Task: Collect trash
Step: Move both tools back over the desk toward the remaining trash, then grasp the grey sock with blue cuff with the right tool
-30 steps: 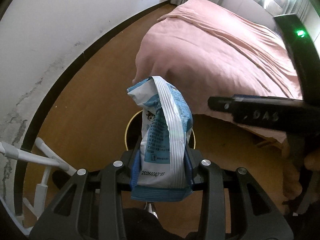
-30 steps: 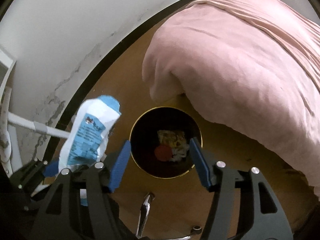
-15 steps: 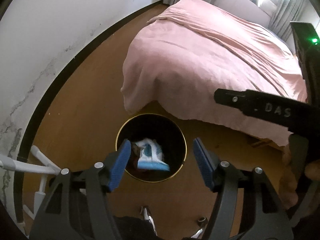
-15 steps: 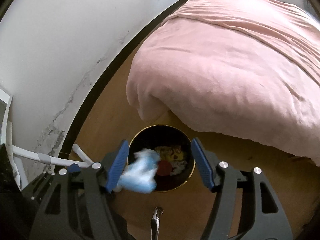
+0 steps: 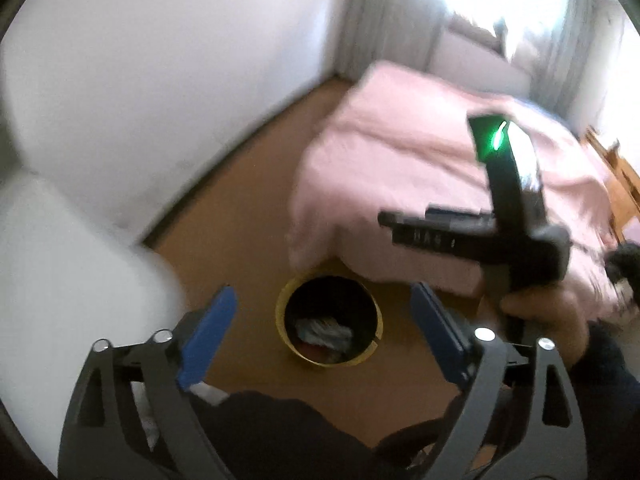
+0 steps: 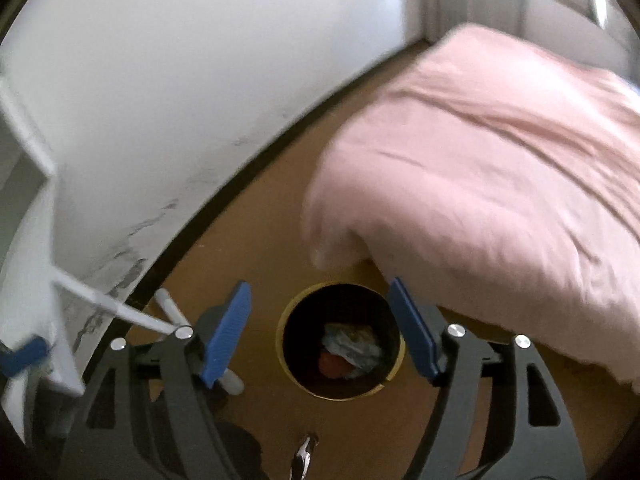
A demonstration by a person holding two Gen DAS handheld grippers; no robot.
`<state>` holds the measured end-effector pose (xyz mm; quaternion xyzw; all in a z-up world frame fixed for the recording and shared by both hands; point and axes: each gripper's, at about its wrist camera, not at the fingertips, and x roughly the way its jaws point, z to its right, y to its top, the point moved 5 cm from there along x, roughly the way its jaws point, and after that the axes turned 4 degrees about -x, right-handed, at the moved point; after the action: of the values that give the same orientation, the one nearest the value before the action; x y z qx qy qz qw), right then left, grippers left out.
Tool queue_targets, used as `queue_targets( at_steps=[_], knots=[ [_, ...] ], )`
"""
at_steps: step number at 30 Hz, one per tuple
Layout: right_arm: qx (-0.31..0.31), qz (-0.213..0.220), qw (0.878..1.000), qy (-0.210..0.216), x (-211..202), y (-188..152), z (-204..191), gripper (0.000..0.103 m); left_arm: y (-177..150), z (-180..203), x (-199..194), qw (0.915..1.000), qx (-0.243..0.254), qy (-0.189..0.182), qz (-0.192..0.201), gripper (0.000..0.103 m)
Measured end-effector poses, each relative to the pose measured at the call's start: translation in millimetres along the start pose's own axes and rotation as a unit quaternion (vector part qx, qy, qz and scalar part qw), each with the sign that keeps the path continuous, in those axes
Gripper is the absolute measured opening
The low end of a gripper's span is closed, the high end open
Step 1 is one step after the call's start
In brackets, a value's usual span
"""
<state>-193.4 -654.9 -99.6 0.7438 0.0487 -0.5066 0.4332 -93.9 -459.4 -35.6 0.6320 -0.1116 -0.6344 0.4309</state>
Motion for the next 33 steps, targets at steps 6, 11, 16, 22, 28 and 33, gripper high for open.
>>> queue_targets(
  at_steps=[6, 11, 16, 22, 28, 33],
  knots=[
    [-0.116, 0.031, 0.989, 0.092, -42.2, -2.8, -139.0, 0.072, -28.1, -112.8, -122.0, 0.9857, -0.062, 0.137, 0.075, 0.094],
    [-0.235, -0.003, 0.952, 0.198, -55.0, -37.2, -279.9, 0.072, -90.6, -225.7, -199.2, 0.9497, -0.156, 0.262, 0.071, 0.094],
    [-0.332, -0.027, 0.902, 0.273, -70.3, -74.5, -411.7, 0.072, -163.2, -311.3, -266.7, 0.8983, -0.272, 0.338, 0.069, 0.094],
    [-0.426, -0.042, 0.845, 0.319, -90.6, -124.4, -538.2, 0.072, -230.2, -372.1, -344.3, 0.8536, -0.360, 0.365, 0.093, 0.094],
    [-0.460, -0.055, 0.828, 0.317, -84.9, -155.9, -600.9, 0.072, -255.4, -428.2, -359.8, 0.8261, -0.396, 0.392, 0.083, 0.094],
    [-0.465, -0.058, 0.832, 0.297, -68.9, -162.1, -611.1, 0.065, -236.9, -475.3, -345.6, 0.8316, -0.391, 0.387, 0.077, 0.094]
  ],
)
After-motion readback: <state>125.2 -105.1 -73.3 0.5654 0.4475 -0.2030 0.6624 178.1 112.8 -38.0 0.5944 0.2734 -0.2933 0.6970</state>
